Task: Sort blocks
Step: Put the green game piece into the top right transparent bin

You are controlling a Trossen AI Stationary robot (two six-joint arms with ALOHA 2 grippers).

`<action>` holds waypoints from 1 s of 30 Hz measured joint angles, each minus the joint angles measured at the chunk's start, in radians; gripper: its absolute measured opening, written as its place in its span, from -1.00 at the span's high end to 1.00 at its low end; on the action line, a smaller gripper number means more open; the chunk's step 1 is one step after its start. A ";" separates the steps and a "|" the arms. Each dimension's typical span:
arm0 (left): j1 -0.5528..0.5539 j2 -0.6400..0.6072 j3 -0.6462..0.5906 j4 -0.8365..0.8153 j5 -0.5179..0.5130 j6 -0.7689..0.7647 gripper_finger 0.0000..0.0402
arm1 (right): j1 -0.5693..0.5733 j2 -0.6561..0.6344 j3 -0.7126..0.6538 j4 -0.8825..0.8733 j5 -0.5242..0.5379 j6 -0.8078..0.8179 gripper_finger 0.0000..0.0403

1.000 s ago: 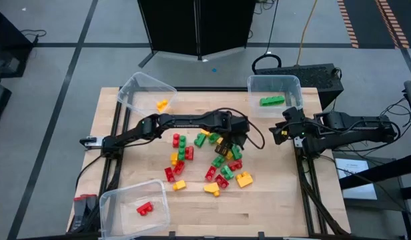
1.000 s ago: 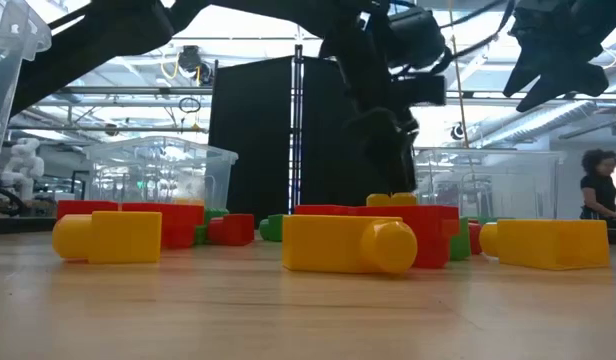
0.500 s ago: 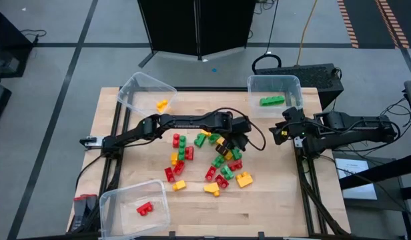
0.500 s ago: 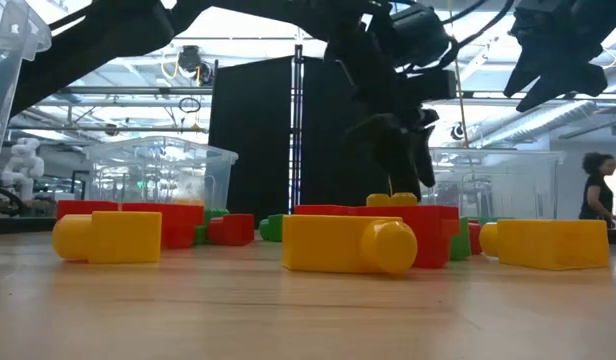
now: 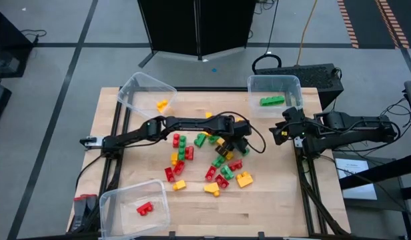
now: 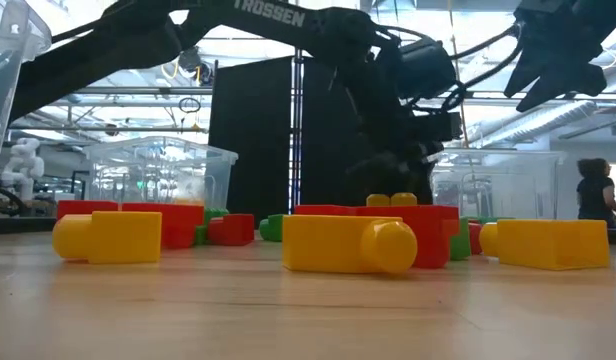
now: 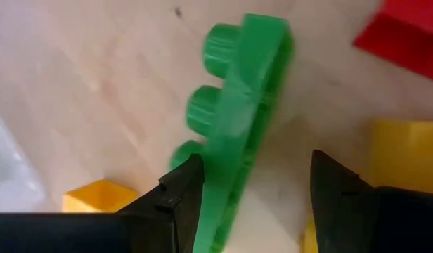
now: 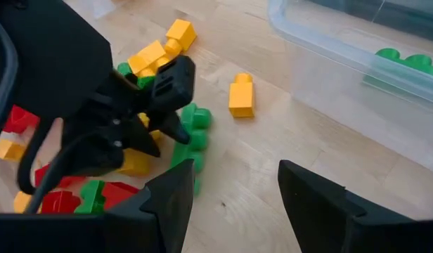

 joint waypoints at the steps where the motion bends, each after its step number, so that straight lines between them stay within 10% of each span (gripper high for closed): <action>1: 0.000 0.002 0.000 -0.001 -0.008 -0.012 0.19 | 0.000 0.000 0.000 0.001 0.000 0.000 0.00; 19: -0.009 0.007 0.002 0.061 -0.190 -0.196 0.19 | 0.000 0.000 0.000 0.012 -0.023 -0.003 0.00; 30: 0.023 -0.027 0.001 0.088 -0.098 -0.193 0.19 | 0.000 0.000 0.000 0.011 -0.024 -0.027 0.00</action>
